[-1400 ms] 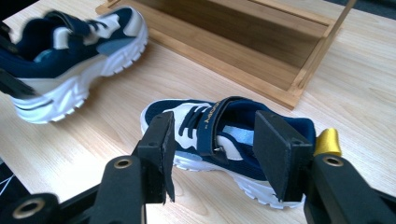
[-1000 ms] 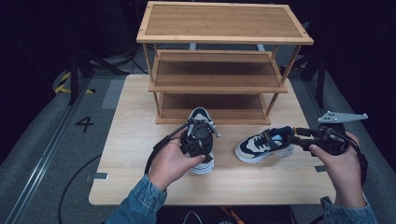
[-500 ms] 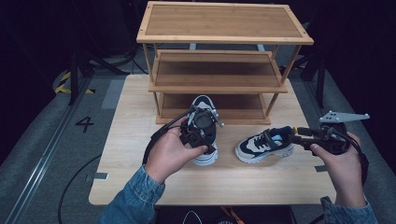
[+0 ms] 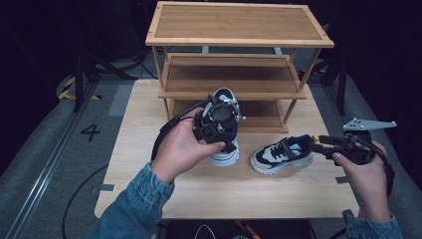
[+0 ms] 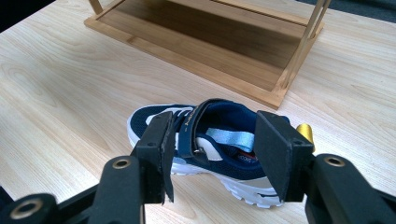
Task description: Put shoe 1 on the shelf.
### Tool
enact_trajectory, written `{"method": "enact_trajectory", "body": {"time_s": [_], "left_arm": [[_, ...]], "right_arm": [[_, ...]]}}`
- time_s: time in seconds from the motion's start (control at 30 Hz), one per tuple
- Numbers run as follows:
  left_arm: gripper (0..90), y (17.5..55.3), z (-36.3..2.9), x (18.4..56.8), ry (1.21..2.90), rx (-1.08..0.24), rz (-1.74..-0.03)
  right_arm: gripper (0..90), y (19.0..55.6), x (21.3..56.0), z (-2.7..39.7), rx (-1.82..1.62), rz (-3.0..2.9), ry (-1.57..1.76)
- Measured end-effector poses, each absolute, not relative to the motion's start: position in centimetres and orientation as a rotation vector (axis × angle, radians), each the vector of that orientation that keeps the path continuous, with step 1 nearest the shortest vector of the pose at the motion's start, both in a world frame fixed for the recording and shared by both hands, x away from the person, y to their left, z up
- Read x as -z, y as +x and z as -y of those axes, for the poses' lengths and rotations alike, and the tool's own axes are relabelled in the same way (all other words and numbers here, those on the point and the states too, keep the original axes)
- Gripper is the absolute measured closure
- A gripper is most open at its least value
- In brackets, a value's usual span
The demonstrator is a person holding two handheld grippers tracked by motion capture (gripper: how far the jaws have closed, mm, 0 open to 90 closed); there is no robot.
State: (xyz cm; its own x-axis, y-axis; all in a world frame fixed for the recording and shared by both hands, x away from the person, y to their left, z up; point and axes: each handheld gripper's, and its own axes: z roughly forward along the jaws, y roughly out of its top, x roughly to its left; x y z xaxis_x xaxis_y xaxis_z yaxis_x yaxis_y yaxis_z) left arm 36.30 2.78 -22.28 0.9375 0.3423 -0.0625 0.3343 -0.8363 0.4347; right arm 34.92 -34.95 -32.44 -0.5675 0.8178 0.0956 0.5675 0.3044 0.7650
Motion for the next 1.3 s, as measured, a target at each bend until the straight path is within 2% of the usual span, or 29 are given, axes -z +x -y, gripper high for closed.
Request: {"method": "enact_trajectory", "body": {"time_s": [0.27,0.57,0.97,1.17,1.3], "left_arm": [[70.6,37.7,-2.6,20.1,2.629,-0.098,-0.510],[70.4,41.5,-2.0,18.5,2.582,-0.174,-0.494],[69.7,46.7,-2.1,19.3,2.586,-0.176,-0.463],[69.7,48.9,-2.3,20.1,2.607,-0.245,-0.385],[69.7,49.9,-2.5,20.7,2.604,-0.245,-0.360]], "right_arm": [[49.0,34.9,32.4,35.1,-1.134,-2.260,1.252],[49.0,34.8,32.3,35.5,-1.149,-2.252,1.255],[49.1,34.9,32.4,35.7,-1.152,-2.253,1.256],[49.1,35.0,32.4,35.7,-1.155,-2.257,1.255],[49.2,34.9,32.4,35.7,-1.163,-2.262,1.246]]}}
